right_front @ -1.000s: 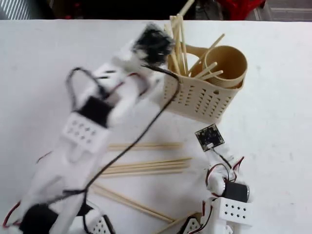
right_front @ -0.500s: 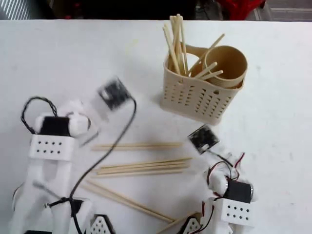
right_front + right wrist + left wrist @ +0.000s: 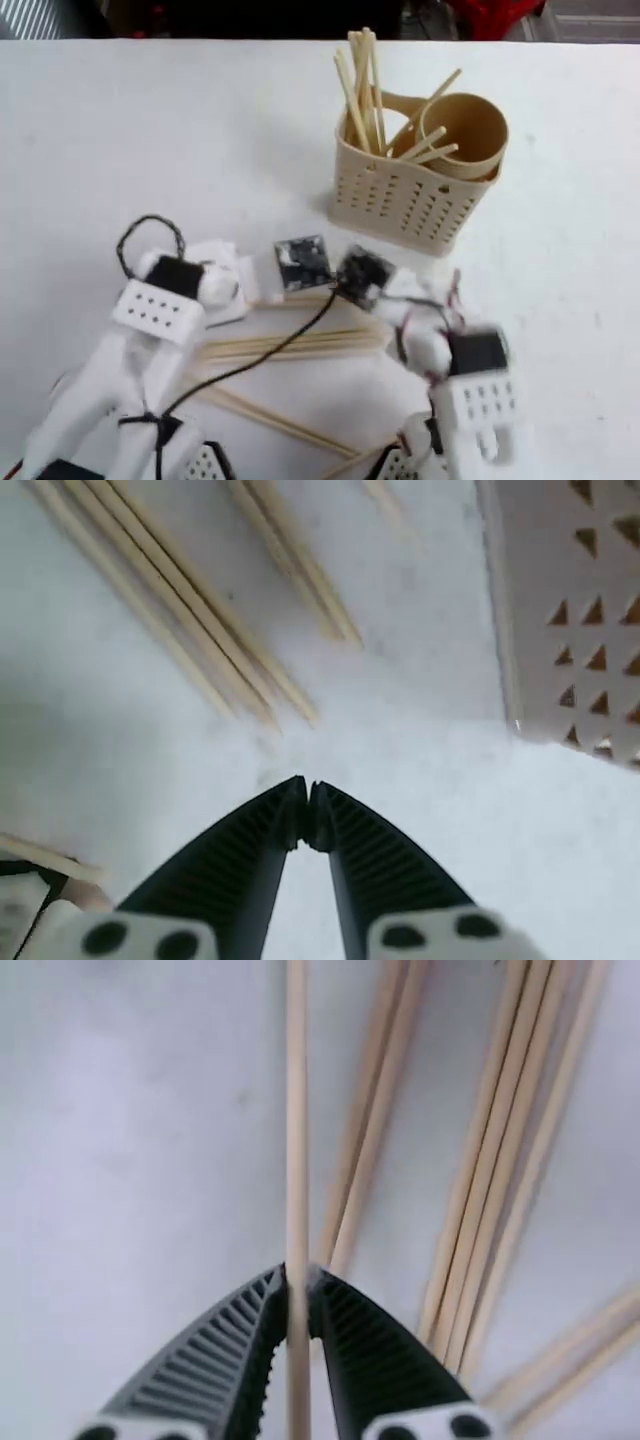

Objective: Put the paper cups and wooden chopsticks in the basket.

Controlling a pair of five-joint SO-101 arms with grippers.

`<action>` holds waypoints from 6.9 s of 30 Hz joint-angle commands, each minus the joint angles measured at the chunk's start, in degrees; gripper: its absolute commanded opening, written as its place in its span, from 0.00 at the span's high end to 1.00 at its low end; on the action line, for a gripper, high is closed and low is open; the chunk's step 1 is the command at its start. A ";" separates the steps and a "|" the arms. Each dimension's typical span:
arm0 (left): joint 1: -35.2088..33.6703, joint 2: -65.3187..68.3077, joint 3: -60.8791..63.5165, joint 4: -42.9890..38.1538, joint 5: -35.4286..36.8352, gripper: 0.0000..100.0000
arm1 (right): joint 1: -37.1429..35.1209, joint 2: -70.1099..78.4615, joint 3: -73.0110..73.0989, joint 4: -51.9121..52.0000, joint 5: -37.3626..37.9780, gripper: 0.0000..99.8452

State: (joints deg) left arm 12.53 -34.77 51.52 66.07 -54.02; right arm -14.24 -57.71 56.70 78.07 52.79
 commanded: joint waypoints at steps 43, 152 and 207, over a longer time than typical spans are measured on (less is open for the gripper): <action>-39.96 57.80 -44.13 -7.03 51.87 0.89 | -22.29 74.59 -39.82 -29.76 4.22 0.88; -39.69 58.24 -44.13 -7.21 51.96 0.89 | -28.88 59.03 -18.55 -36.26 -10.81 0.82; -39.60 58.24 -44.13 -7.21 51.96 0.89 | -28.79 65.80 -28.48 -31.08 -14.42 0.85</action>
State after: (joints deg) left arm -26.68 23.34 9.49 59.12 -2.59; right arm -42.64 7.43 29.71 47.65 37.76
